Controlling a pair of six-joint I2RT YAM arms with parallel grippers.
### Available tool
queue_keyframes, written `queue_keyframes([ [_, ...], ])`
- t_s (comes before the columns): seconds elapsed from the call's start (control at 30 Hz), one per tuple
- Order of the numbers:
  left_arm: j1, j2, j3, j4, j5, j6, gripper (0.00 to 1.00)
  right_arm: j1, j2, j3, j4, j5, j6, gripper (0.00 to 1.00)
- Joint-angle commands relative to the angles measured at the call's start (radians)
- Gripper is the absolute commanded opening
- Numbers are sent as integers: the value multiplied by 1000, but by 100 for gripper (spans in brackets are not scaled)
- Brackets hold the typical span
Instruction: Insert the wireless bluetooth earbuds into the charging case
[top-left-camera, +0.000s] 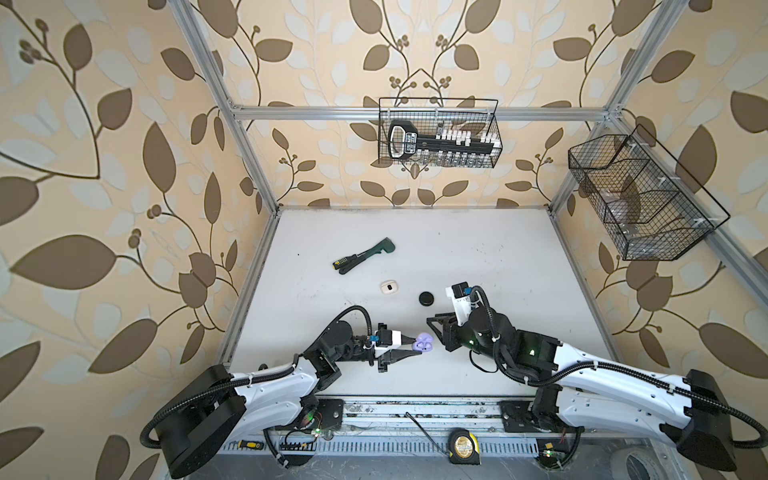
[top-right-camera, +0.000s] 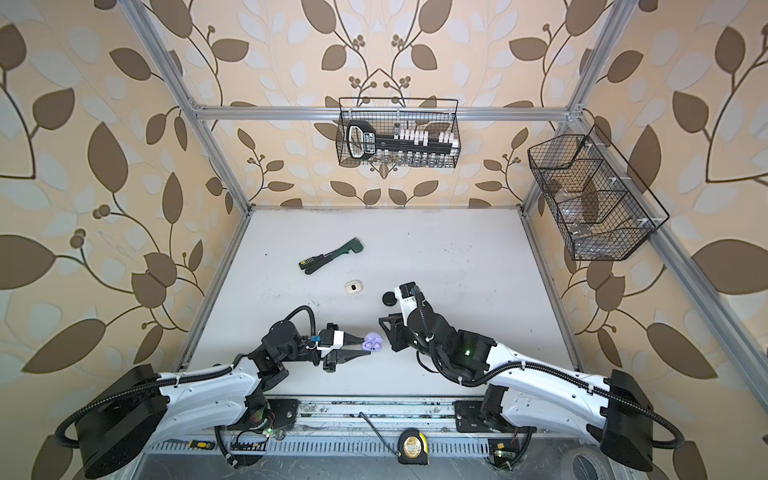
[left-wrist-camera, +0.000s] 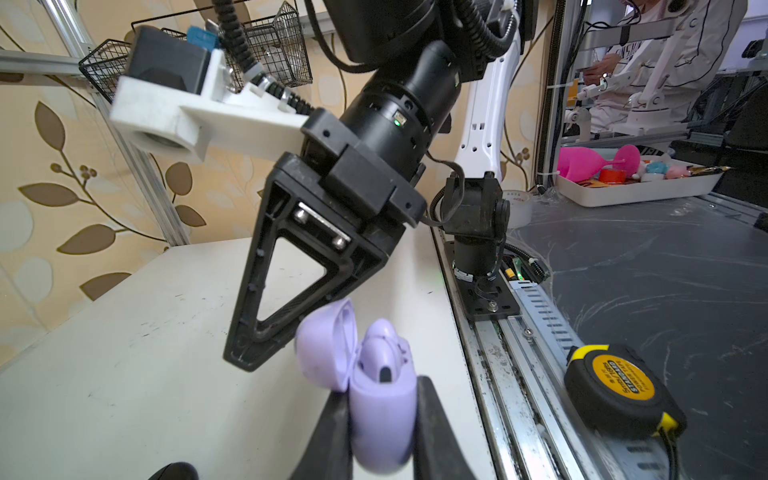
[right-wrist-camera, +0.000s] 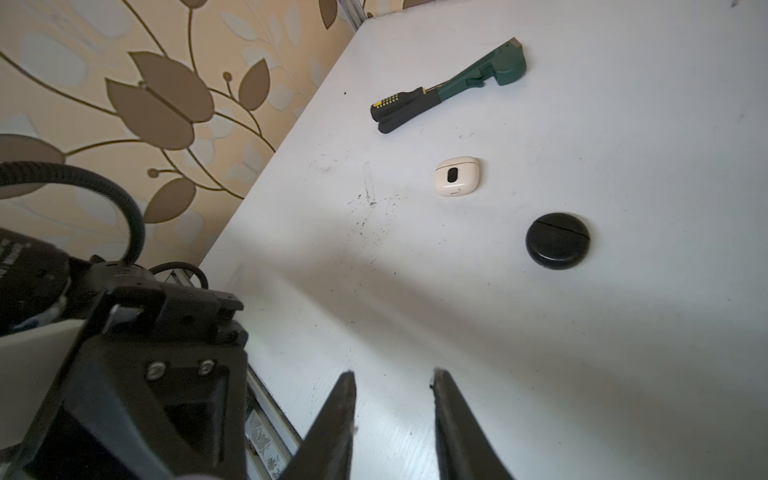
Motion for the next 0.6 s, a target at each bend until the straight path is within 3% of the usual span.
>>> queue_keyframes([
  [0.0,-11,0,43,29,25,-11,0,34,-30,-17,48,-3,-16,33],
  [0.43,-11,-1,40,23,-4,-9,0,155,-92,-65,51,39,3,32],
  [0.57,-11,-5,37,26,9,-1,0,159,-81,-77,37,52,30,24],
])
